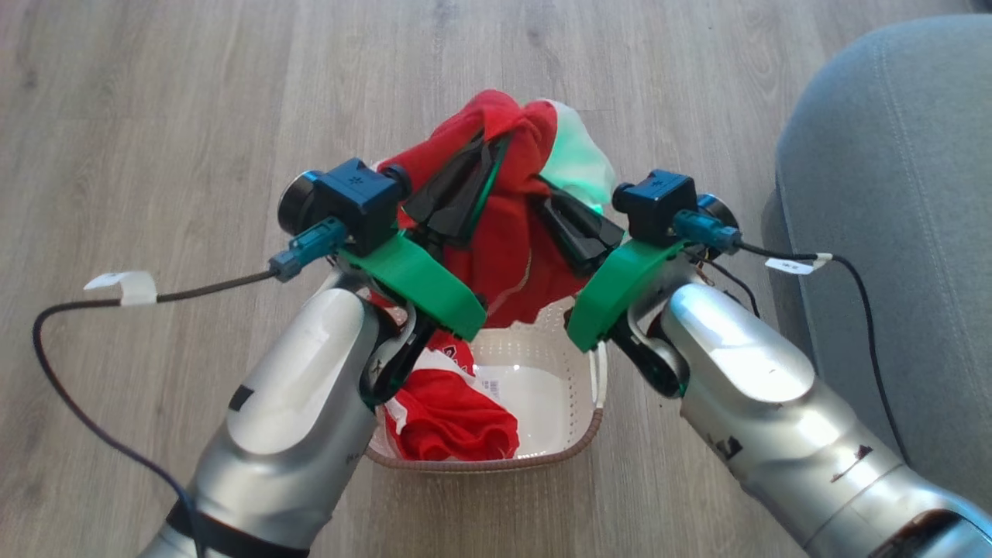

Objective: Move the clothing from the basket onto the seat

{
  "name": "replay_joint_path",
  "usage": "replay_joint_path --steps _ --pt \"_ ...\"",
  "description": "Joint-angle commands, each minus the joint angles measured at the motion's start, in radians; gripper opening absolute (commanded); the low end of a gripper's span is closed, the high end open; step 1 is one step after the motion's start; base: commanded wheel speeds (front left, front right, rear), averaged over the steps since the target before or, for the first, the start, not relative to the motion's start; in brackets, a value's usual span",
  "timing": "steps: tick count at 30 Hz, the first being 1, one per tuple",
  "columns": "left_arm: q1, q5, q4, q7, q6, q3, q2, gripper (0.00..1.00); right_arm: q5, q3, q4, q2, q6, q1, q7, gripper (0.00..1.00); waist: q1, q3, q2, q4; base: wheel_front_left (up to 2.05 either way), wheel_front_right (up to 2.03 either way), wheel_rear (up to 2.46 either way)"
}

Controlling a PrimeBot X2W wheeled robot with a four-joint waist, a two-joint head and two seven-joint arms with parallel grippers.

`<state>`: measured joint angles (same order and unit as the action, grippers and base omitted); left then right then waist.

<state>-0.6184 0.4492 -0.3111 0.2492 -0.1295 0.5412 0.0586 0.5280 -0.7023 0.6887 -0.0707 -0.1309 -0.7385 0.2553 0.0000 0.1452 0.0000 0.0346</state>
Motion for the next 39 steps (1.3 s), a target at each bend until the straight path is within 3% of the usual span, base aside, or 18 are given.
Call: replay_joint_path --steps 1,11,25,34,39 --pt "-0.030 -0.001 0.044 0.013 -0.001 -0.039 0.009 1.00 -0.003 0.009 -0.039 0.020 0.000 -0.020 0.006 0.00 0.0000 0.002 0.0000 -0.006 0.00 0.00 0.00" --pt "-0.008 -0.011 0.024 0.013 -0.001 -0.051 0.045 1.00 -0.030 0.104 -0.109 0.020 0.000 0.013 0.006 0.00 0.0000 0.027 0.0000 -0.087 0.00 0.00 0.00" --pt "0.065 -0.073 -0.045 0.013 -0.001 -0.138 0.097 1.00 -0.051 0.187 -0.194 0.020 0.000 0.043 0.006 0.00 0.0000 0.036 0.0000 -0.356 0.00 0.00 0.00" --pt "0.115 -0.097 -0.052 0.013 -0.001 -0.196 0.099 1.00 -0.029 0.191 -0.245 0.020 0.000 0.070 0.006 0.00 0.0000 0.022 0.0000 -0.520 0.00 0.00 0.00" --pt "0.123 -0.110 -0.049 0.013 -0.001 -0.197 0.095 1.00 -0.032 0.208 -0.273 0.020 0.000 0.083 0.006 0.00 0.0000 0.022 0.0000 -0.577 0.00 0.00 0.00"
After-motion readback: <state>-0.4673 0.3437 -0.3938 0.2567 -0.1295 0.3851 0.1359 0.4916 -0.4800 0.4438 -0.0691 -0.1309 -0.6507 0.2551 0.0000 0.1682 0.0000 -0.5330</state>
